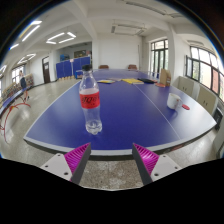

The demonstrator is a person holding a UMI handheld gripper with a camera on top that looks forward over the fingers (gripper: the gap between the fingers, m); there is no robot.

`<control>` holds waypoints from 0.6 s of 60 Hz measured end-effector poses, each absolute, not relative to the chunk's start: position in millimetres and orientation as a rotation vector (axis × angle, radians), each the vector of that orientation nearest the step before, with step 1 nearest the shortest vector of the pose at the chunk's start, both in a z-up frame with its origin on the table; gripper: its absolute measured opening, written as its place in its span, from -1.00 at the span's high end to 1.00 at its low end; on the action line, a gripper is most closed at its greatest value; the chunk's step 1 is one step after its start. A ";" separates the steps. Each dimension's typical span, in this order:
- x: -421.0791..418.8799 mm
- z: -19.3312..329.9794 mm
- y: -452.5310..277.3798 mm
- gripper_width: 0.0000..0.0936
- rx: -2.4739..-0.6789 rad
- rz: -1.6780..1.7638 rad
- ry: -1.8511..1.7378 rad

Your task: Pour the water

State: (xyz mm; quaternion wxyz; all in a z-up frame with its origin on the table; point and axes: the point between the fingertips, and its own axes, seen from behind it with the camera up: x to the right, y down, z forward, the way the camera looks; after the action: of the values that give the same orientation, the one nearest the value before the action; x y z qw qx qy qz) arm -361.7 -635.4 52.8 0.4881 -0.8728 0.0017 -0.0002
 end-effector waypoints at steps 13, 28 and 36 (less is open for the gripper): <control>-421.9 63.0 -511.9 -0.78 -1.970 0.034 -0.019; -428.4 69.7 -453.6 -0.06 -1.834 -0.017 -0.028; -428.5 72.8 -453.3 0.22 -1.787 -0.009 -0.015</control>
State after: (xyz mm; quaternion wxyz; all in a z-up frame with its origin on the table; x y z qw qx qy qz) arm -428.5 -453.3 72.8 0.6267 -0.7792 -0.0064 -0.0040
